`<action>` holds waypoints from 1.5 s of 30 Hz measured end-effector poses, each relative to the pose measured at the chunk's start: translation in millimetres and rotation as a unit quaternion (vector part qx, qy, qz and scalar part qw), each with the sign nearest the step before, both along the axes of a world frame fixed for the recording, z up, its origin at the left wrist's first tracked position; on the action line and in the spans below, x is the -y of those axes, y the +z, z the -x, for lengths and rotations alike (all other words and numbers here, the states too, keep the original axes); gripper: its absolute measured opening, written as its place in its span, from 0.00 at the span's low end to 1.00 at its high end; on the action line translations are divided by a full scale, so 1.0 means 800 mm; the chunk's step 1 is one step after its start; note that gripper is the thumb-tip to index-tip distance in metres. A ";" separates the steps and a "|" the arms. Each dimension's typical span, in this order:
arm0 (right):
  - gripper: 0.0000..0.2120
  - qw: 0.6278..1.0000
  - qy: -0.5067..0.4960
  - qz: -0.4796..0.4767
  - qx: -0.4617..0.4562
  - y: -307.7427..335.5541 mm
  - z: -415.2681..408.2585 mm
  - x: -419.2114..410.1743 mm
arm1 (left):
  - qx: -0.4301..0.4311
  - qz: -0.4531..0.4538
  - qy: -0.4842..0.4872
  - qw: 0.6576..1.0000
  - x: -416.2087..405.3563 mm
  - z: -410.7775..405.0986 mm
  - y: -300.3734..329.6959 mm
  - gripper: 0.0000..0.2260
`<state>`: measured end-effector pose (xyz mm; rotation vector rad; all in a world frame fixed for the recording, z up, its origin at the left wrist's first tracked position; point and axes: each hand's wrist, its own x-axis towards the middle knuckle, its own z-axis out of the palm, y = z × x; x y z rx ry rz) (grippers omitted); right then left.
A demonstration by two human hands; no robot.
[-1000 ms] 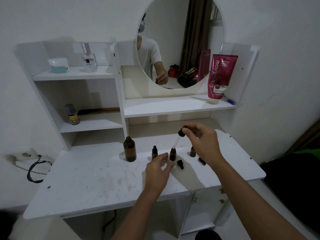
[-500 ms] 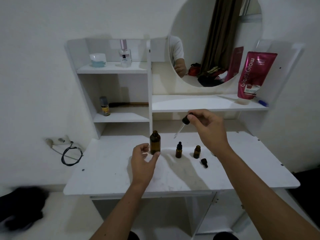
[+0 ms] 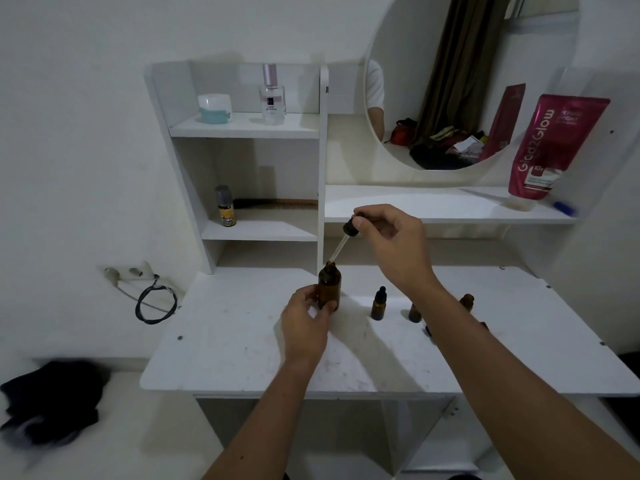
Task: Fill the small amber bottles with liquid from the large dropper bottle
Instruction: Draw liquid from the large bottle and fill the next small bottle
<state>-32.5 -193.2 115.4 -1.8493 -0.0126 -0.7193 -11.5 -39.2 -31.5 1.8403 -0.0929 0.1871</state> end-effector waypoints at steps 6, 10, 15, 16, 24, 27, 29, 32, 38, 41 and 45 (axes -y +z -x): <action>0.08 0.998 0.013 0.055 -0.032 -0.019 -0.012 -0.009 | 0.013 -0.008 0.002 1.000 0.001 -0.001 -0.003 0.18; 0.08 0.993 0.025 0.092 -0.067 -0.039 -0.022 -0.015 | 0.012 -0.014 -0.001 1.000 0.001 -0.001 -0.002 0.17; 0.10 0.989 0.032 0.115 -0.092 -0.056 -0.027 -0.014 | 0.002 -0.020 0.003 1.000 0.001 0.000 -0.001 0.17; 0.10 0.988 0.033 0.120 -0.095 -0.058 -0.028 -0.014 | 0.000 -0.019 0.004 1.000 0.001 0.000 -0.001 0.17; 0.12 0.989 0.022 0.127 -0.078 -0.057 -0.011 -0.007 | 0.010 -0.017 0.004 1.000 0.000 0.001 -0.003 0.18; 0.11 0.989 0.005 0.132 -0.059 -0.056 0.012 0.008 | 0.008 -0.012 0.010 1.000 -0.001 0.004 -0.003 0.23; 0.10 0.990 -0.010 0.130 -0.057 -0.057 0.034 0.023 | 0.003 -0.008 0.015 1.000 -0.001 0.011 -0.001 0.25; 0.10 0.990 -0.045 0.121 -0.059 -0.069 0.069 0.053 | 0.023 -0.014 0.011 1.000 0.002 0.024 -0.002 0.25; 0.07 0.980 -0.113 0.121 -0.115 -0.113 0.138 0.108 | 0.074 -0.039 0.014 0.996 0.020 0.060 0.001 0.23; 0.07 0.973 -0.154 0.099 -0.138 -0.141 0.160 0.123 | 0.067 -0.040 0.006 0.997 0.035 0.083 0.002 0.24; 0.10 0.964 -0.188 0.076 -0.170 -0.174 0.168 0.122 | 0.052 -0.050 -0.070 0.995 0.064 0.099 0.001 0.23</action>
